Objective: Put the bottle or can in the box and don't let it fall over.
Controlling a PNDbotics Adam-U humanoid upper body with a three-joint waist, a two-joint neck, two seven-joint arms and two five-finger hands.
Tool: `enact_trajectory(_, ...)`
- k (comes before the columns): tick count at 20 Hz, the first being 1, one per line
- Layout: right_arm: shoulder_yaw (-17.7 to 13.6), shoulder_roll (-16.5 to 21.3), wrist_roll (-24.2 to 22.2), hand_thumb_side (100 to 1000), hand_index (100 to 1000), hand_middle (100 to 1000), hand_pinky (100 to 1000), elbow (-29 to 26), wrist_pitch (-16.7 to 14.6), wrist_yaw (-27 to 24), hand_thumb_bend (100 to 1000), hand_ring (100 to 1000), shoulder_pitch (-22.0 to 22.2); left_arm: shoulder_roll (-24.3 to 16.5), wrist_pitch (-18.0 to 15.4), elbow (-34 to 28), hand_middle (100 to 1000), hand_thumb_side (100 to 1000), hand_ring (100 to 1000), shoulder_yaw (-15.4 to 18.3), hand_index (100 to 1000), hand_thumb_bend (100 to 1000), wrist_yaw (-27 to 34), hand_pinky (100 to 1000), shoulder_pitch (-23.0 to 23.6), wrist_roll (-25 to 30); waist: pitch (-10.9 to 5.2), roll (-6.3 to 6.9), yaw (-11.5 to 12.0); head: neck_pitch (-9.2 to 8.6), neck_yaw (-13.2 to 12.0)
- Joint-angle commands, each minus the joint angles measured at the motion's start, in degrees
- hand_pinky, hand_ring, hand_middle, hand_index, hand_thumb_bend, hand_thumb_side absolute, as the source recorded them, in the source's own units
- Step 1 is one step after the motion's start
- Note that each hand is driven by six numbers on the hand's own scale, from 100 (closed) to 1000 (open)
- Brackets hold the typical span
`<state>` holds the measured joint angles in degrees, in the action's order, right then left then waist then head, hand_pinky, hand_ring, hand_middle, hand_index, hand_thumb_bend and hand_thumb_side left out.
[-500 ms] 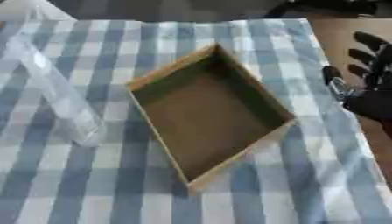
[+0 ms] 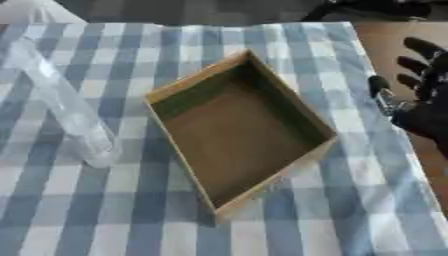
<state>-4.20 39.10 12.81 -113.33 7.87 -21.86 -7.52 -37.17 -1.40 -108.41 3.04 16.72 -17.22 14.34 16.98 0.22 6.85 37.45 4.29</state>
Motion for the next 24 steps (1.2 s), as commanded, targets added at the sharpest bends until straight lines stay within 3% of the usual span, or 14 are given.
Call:
enact_trajectory(1, -0.41, 1.21, -0.02, 100, 909, 1000, 953, -1.26, 0.06, -0.35, 261, 968, -0.43, -1.72, 1.4, 0.13, 937, 541, 1000, 0.48, 842, 100, -5.0, 1000, -0.45, -0.97, -1.07, 0.01, 0.1, -0.56, 0.2)
enact_trajectory(6, -0.35, 1.24, 0.0, 100, 908, 1000, 952, -1.26, 0.25, -0.49, 259, 967, -0.48, -1.54, 2.87, 1.03, 927, 469, 1000, -0.42, 844, 100, -9.01, 1000, -0.58, -1.45, -1.07, 0.05, 0.11, -0.44, 0.12)
enact_trajectory(11, -0.26, 1.26, -0.04, 100, 907, 1000, 952, -1.26, 0.33, -0.69, 256, 966, -0.61, -1.33, 3.8, 2.53, 870, 631, 1000, -1.66, 830, 100, -10.07, 1000, -1.19, -1.9, -1.11, 0.06, -0.01, -0.43, 0.02)
enact_trajectory(14, -0.25, 1.24, 0.0, 100, 907, 1000, 951, -1.26, 0.41, -0.8, 255, 965, -0.65, -1.16, 4.2, 3.14, 871, 655, 1000, -2.42, 833, 100, -10.95, 1000, -1.67, -1.3, -1.09, 0.04, -0.1, -0.36, -0.03)
enact_trajectory(16, -0.22, 1.22, -0.01, 100, 906, 1000, 951, -1.26, 0.49, -0.87, 252, 965, -0.67, -0.97, 4.47, 3.59, 879, 582, 1000, -2.81, 834, 100, -11.19, 1000, -1.96, -0.73, -1.08, 0.05, -0.12, -0.31, -0.06)
enact_trajectory(17, -0.2, 1.21, -0.01, 100, 906, 1000, 951, -1.26, 0.54, -0.9, 252, 965, -0.67, -0.85, 4.75, 3.87, 881, 467, 1000, -2.97, 824, 100, -11.15, 1000, -2.1, -0.51, -1.07, 0.06, -0.13, -0.31, -0.07)
enact_trajectory(24, -0.18, 1.16, -0.15, 100, 906, 1000, 951, -1.26, 0.73, -0.84, 253, 965, -0.73, -0.19, 6.05, 4.71, 873, 449, 1000, -4.12, 816, 100, -10.35, 1000, -3.26, 0.55, -1.06, 0.1, -0.28, -0.28, -0.01)
